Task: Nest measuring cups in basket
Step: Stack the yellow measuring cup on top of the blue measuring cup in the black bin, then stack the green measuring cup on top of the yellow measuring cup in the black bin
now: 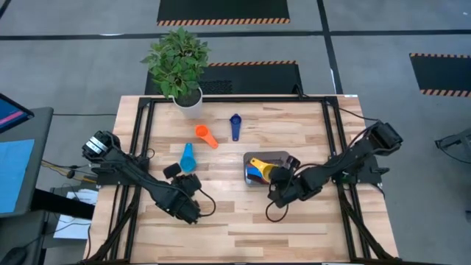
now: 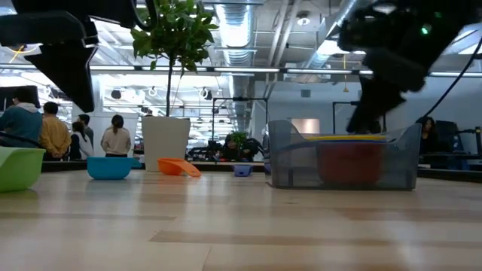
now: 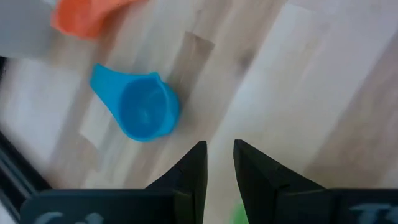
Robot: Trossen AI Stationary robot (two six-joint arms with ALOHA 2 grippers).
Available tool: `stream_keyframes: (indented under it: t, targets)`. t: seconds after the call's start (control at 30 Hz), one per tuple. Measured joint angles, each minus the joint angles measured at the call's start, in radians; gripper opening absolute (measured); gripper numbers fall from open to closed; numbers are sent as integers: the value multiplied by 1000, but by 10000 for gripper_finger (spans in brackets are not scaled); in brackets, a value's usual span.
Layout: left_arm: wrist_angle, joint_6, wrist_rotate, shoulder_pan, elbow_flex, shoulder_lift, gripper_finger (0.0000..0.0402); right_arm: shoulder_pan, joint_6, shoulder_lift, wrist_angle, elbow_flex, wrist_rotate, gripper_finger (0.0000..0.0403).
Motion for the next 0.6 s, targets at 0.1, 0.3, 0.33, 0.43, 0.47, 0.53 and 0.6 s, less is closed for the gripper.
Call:
stream_keyframes:
  t: [0.1,0.3,0.33,0.43,0.47,0.53,0.6]
  targets:
    - [31,-26,76,0,1,0,70,-4,-59,-53,1,27,23,74]
    - [51,-70,248,-28,1,0,74,3,-153,-173,-12,49,12,74]
    - [51,-73,285,-33,1,1,77,9,-153,-190,-31,49,10,74]
    - [52,-80,373,-51,1,1,91,29,-141,-231,-86,49,9,74]
    - [54,-74,395,-59,1,1,97,36,-127,-240,-106,49,8,74]
    - [68,-33,408,-79,1,1,112,47,-100,-252,-143,49,7,74]
    - [78,29,398,-105,1,1,128,55,-79,-252,-166,49,7,74]
